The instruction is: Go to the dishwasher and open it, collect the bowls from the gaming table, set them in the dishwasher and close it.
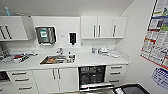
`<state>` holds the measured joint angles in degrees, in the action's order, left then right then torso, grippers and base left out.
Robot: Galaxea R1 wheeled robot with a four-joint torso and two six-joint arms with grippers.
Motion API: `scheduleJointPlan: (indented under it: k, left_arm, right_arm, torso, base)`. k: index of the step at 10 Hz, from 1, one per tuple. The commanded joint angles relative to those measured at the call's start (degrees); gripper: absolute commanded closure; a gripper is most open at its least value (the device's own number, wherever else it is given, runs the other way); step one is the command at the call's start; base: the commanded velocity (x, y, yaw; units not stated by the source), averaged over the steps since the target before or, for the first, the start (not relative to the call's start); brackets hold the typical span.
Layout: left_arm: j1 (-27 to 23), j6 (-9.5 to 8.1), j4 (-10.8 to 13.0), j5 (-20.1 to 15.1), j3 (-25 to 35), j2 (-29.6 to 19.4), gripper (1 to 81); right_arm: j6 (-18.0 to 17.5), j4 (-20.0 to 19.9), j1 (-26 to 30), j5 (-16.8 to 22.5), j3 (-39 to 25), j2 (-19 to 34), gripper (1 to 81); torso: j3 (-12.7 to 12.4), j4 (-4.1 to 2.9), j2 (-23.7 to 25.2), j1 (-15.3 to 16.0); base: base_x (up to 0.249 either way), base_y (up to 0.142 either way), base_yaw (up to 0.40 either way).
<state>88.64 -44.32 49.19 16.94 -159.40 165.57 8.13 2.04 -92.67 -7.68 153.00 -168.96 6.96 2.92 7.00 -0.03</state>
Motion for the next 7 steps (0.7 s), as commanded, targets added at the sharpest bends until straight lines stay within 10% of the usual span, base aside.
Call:
scheduleJointPlan:
  k: [1,7]
  left_arm:
    - [-2.63,0.29,0.29,-1.03,-0.38,-0.94,81.1]
    - [-2.72,0.29,0.38,-0.69,-0.38,-0.94,81.1]
  right_arm:
    - [0.13,0.78,2.27,2.67,-0.09,0.35,81.1]
    - [0.13,1.48,2.71,3.46,0.00,0.35,81.1]
  torso:
    - [0.00,0.02,0.00,0.03]
    - [0.00,0.00,0.00,0.03]
  base:
    - [0.112,0.000,0.000]
    - [0.109,0.000,0.000]
